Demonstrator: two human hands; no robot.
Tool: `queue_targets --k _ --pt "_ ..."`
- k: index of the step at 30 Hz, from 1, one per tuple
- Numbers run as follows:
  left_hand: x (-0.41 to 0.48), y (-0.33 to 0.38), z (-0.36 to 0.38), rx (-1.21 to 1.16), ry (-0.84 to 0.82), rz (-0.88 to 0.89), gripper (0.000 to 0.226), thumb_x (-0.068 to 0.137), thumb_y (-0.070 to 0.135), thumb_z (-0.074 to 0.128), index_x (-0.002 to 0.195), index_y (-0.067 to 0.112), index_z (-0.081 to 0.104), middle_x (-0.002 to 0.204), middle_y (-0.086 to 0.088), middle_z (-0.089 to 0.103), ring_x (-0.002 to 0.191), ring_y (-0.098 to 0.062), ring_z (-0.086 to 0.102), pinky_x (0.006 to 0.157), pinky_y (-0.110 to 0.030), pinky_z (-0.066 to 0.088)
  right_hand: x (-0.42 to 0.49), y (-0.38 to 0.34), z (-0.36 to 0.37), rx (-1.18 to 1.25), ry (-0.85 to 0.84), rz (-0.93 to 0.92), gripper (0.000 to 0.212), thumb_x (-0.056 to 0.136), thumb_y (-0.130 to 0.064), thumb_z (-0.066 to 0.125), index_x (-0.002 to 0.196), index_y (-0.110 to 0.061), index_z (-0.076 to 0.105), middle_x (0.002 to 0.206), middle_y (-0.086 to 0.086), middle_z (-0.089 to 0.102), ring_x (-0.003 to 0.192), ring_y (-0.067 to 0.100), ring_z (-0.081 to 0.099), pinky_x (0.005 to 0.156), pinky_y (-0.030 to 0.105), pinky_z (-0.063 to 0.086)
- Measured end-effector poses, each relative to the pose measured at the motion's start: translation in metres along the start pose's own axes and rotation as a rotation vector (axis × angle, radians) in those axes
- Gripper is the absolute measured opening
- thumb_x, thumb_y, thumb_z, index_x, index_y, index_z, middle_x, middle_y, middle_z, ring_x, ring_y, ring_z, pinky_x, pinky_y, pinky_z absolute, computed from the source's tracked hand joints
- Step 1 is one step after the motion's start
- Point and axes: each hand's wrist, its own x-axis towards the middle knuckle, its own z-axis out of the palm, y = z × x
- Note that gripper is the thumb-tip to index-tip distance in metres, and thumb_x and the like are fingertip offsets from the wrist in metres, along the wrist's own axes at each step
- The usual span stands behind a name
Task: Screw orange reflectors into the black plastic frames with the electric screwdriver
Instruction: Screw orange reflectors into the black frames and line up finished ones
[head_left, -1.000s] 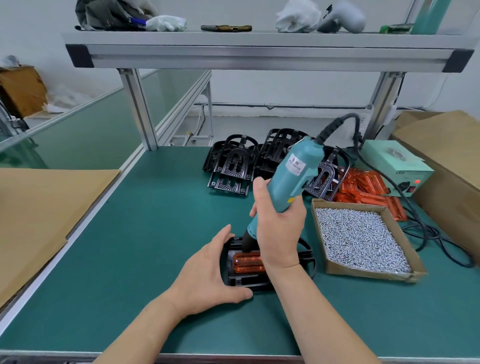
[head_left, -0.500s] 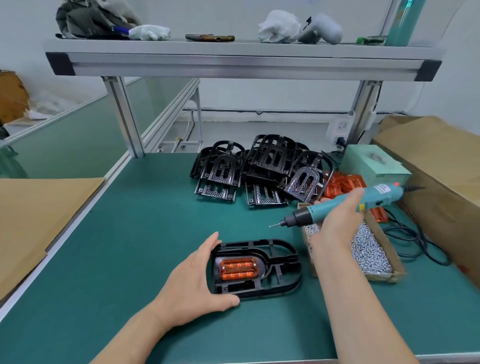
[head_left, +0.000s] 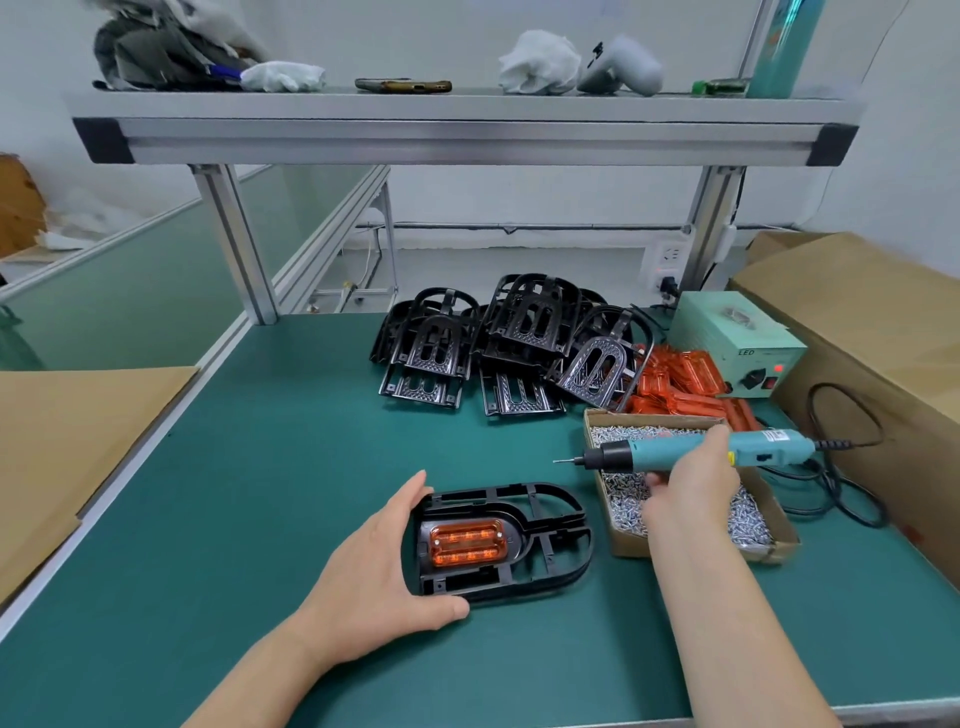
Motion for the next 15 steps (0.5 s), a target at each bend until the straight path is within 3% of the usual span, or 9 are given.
queue_targets --k 5,10,12,15 --pt "0.000 0.000 -0.001 -0.008 -0.003 0.002 0.131 0.051 0.071 0.078 0.154 0.046 0.002 0.149 0.039 0.027 0.137 0.012 0.032 0.112 -0.018 0.029 0.003 -0.001 -0.006 -0.010 -0.030 0.056 0.015 0.100 -0.031 0.050 0.111 -0.020 0.050 0.090 -0.003 0.052 0.076 0.012 0.052 0.060 0.028 0.047" --pt "0.000 0.002 -0.001 -0.014 -0.004 0.001 0.132 0.051 0.071 0.078 0.155 0.044 0.001 0.150 0.038 0.026 0.137 0.011 0.032 0.110 -0.016 0.028 0.000 -0.006 -0.013 0.031 -0.083 0.077 0.016 0.099 -0.018 0.056 0.113 -0.015 0.051 0.101 0.003 0.055 0.088 0.018 0.056 0.060 0.028 0.050" --pt "0.000 0.002 -0.001 -0.015 -0.003 0.003 0.133 0.051 0.072 0.077 0.155 0.044 0.000 0.151 0.037 0.026 0.137 0.011 0.032 0.110 -0.016 0.028 0.000 -0.008 -0.016 0.056 -0.110 0.096 0.009 0.097 -0.008 0.056 0.105 -0.013 0.053 0.111 0.009 0.055 0.095 0.023 0.056 0.063 0.030 0.051" --pt "0.000 0.001 -0.001 -0.022 -0.001 0.007 0.132 0.051 0.071 0.078 0.155 0.045 -0.001 0.152 0.036 0.026 0.138 0.010 0.032 0.110 -0.017 0.028 -0.013 -0.016 -0.021 0.178 -0.137 0.125 0.019 0.097 0.000 0.055 0.088 -0.016 0.050 0.110 0.011 0.057 0.097 0.023 0.059 0.066 0.033 0.053"
